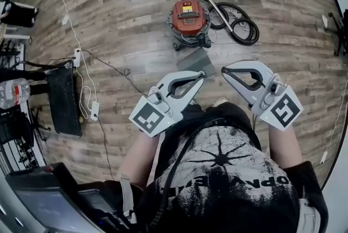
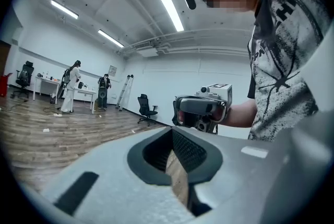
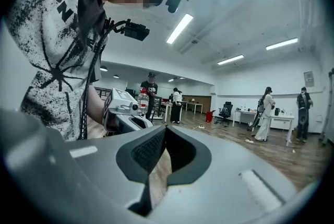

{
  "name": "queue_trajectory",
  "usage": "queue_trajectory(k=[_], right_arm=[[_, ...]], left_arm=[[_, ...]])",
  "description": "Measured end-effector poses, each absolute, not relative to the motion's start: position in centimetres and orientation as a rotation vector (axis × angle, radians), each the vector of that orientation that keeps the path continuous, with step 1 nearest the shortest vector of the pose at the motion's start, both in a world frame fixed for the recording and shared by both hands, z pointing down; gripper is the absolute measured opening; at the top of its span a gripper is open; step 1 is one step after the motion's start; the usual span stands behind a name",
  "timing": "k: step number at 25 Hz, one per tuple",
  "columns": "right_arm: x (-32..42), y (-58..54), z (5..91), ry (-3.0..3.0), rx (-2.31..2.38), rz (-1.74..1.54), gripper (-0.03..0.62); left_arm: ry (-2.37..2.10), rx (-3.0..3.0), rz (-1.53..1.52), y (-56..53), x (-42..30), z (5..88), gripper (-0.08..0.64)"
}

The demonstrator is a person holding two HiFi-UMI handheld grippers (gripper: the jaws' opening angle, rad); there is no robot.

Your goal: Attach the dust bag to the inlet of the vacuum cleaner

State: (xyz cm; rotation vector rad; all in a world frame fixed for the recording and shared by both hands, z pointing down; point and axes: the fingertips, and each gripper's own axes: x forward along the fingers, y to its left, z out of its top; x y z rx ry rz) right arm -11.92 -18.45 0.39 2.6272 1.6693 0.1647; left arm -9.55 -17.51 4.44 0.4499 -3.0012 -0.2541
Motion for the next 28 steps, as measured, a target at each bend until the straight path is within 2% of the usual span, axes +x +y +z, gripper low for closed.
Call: queue_trajectory(k=[10,16,18,28], right_arm=[[-11.1,-15.3,5.5,1.593,2.728,0.427,0.005],[-12.5,-16.6,14.8,1.242,2.83,0.891,0.006],[-12.9,-16.6,19.2,1.161,2.88,0.924,0.006],[-13.5,-16.5,50.1,0.949,2.926,1.289,0.13]], left_arm=[[-2.985,0.328,-0.264,-13.4,-8.1,7.3,0.003],[-2.927,0.117,-0.277,-13.2,-9.2,11.1,0.003],[-2.903,0.056,-0.271,-13.1,-9.7,13.6,0.003],[-2.86,0.148,-0.256,-12.3,-13.0,34.2,0.003]])
